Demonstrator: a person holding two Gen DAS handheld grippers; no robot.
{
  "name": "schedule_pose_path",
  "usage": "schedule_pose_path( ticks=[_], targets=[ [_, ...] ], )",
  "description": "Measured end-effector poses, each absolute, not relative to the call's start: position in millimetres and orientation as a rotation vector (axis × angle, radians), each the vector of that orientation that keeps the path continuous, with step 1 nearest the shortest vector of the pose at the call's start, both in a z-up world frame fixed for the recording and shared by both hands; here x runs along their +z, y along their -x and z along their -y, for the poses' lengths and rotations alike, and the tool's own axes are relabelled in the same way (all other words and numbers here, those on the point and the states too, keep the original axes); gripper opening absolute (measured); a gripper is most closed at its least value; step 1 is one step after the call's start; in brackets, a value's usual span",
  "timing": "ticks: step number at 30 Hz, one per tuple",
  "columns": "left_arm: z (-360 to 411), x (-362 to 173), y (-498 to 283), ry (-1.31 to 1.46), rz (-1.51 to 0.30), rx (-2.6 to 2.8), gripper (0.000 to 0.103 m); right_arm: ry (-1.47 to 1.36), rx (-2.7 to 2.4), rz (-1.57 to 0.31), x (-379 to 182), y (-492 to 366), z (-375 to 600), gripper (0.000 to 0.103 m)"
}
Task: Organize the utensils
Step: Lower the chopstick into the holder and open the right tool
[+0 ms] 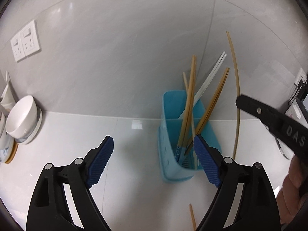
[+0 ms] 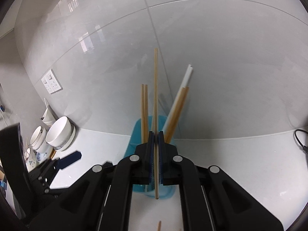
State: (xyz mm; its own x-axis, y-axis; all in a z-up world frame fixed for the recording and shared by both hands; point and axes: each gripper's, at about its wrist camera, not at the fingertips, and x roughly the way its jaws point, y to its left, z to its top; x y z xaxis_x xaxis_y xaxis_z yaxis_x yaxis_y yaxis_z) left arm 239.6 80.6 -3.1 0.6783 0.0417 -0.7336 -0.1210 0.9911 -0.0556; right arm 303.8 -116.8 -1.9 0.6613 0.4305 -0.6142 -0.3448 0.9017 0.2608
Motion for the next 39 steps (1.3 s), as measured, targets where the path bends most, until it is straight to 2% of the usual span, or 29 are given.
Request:
schedule_pose_path(
  ticks=[10,30,33,34,35,37,39],
  targets=[
    [-92.2,-8.3,-235.4,0.113,-0.842,0.118,0.097,-0.148,0.476,-0.708,-11.2,-315.6,89.4,0.004],
    [-117.2,-18.9,-246.1,0.141,-0.872,0.154,0.097,-0.088,0.431,-0.775,-59.0,-320.5,67.7,0.007],
    [-115.6,-16.7,-243.8,0.141,-0.871,0.155,0.097,-0.067,0.429,-0.771,-55.0,-316.8,65.0,0.015],
    [-115.5,-16.2,-243.2,0.142,-0.871,0.155,0.097,-0.060,0.426,-0.766,-52.8,-314.5,65.5,0.024],
    [-114.0,-14.9,-241.9,0.143,-0.870,0.155,0.097,-0.057,0.422,-0.761,-50.7,-312.5,66.7,0.027],
    [-113.9,-14.3,-239.4,0.145,-0.869,0.153,0.097,-0.052,0.418,-0.749,-43.4,-305.9,70.8,0.040],
    [-114.0,-13.2,-237.0,0.149,-0.866,0.151,0.097,-0.048,0.415,-0.743,-38.0,-300.3,75.2,0.046]
  ],
)
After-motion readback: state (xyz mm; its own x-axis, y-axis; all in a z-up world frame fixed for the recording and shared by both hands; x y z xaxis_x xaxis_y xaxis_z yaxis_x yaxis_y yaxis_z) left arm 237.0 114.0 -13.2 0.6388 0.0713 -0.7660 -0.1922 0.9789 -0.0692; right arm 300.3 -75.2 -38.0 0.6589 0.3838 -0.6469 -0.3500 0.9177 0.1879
